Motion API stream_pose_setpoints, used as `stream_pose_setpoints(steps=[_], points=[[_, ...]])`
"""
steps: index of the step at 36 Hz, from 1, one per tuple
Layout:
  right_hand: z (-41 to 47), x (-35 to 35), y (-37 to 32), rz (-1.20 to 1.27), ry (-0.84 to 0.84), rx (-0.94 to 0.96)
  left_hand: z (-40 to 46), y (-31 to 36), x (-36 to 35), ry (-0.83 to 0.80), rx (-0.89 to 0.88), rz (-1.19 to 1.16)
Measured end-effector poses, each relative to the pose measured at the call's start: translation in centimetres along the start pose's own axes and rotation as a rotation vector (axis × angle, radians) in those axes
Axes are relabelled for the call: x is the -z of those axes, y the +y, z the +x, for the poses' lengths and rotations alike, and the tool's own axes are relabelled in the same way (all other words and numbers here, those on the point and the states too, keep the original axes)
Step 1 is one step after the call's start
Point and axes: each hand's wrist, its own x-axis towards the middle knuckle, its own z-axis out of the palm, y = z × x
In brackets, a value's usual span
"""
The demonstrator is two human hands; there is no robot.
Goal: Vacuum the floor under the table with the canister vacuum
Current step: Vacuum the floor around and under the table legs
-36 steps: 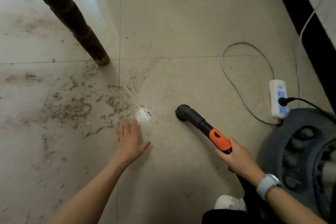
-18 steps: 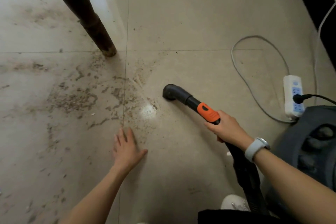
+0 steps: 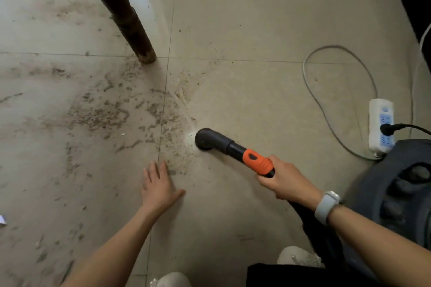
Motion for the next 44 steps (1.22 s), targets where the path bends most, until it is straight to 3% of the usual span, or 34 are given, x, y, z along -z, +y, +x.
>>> stream_pose_setpoints(steps=[6, 14, 23, 31, 38, 42, 44], points=[[3.3, 2.6, -2.5, -0.017, 0.151, 0.043, -0.7, -1.8, 0.4, -0.018, 0.019, -0.006], [1.2, -2.4, -5.7, -0.138, -0.281, 0.228, -1.5, -4.9, 0.6, -0.029, 0.133, -0.061], [5.6, 3.5, -6.6, 0.099, -0.072, 0.15, -1.9, -6.0, -0.1, -0.037, 0.133, -0.048], [4.4, 0.0, -8.1, -0.002, -0.249, 0.222, -1.5, -5.9, 0.3, -0.004, 0.129, -0.071], [9.4, 5.4, -7.3, 0.299, 0.014, 0.065, -0.9, -5.9, -0.2, 0.016, 0.138, -0.003], [9.7, 4.2, -8.2, 0.202, -0.019, 0.122, -0.4, -5.5, 0.1, 0.023, 0.134, 0.003], [8.8, 2.4, -8.8, 0.178, -0.115, 0.159, -0.3, -5.4, 0.1, 0.029, 0.132, -0.005]])
